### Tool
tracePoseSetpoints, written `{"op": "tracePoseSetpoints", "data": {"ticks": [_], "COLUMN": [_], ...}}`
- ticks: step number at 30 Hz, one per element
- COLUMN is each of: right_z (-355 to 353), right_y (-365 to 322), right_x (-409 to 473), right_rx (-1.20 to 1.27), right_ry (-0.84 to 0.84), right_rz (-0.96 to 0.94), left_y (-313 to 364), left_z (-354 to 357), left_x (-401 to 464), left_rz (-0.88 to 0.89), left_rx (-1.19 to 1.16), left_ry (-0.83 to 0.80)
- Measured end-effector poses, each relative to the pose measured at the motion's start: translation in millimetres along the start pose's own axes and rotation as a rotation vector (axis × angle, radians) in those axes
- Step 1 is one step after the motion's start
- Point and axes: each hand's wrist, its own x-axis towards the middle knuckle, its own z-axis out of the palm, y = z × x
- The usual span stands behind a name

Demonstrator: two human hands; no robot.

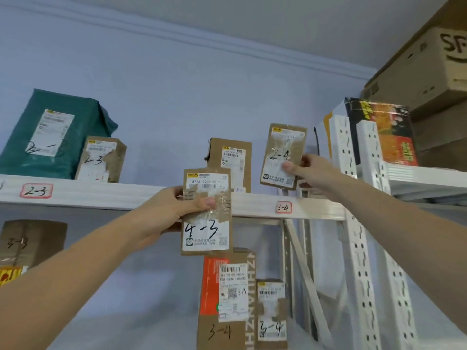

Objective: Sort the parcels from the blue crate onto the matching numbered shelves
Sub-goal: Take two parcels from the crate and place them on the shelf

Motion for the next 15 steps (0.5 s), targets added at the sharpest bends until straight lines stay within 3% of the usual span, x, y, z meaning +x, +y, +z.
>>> {"op": "tracePoseSetpoints", "data": {"ticks": [8, 15], "right_z": [8.4, 28.9], "right_y": [49.1, 66.7], "right_x": [72.4, 112.8], "right_rx": [-0.587, -0.458], "right_ry": [-0.134, -0.259], "right_rz": [0.127, 0.136], "left_y": [-10.1, -15.2], "left_z": [4.5, -3.0], "left_x": [3.6, -2.8], "left_rz": [-0.017, -0.034], "left_rx": [0.074, 0.114], "left_ry": [0.072, 0.098]}}
